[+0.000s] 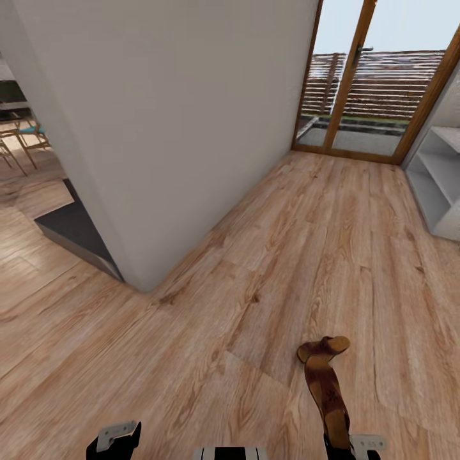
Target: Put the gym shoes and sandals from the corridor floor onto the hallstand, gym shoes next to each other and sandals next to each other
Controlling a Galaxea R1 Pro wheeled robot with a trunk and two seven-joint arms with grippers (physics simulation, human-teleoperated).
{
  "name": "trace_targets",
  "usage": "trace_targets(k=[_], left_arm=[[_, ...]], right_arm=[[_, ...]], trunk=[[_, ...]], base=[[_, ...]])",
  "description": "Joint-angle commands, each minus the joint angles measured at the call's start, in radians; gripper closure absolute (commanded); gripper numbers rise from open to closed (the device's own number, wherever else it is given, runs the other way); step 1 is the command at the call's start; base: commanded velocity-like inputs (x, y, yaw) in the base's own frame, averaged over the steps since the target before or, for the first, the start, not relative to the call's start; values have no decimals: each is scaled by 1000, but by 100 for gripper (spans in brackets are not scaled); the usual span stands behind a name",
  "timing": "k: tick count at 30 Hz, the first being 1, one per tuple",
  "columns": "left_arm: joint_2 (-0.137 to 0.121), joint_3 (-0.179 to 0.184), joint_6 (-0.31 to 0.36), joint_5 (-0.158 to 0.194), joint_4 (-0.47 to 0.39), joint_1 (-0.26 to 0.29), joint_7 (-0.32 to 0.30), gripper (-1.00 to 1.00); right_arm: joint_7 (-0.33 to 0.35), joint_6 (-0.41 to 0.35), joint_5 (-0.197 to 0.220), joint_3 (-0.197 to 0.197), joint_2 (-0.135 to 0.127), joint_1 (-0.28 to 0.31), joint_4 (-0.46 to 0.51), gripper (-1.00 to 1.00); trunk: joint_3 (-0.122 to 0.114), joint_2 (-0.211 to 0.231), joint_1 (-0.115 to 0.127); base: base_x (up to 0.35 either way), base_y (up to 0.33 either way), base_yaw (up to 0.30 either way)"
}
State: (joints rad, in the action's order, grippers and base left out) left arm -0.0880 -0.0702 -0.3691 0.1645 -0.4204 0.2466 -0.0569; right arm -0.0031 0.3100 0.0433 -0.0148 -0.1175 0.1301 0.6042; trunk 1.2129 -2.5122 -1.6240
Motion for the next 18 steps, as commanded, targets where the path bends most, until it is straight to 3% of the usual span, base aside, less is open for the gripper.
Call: trace_targets(k=[1,18], left_arm=[[0,-1,-2,9,1,0,-6,-100],[1,-2,-2,9,5,0,-6,-100]], right_arm=[[0,3,7,1,0,0,-2,100],[1,3,7,1,0,0,-11,100]], trunk=[[-5,0,1],[-97,4,8]], base=[[0,0,0],[0,0,0]])
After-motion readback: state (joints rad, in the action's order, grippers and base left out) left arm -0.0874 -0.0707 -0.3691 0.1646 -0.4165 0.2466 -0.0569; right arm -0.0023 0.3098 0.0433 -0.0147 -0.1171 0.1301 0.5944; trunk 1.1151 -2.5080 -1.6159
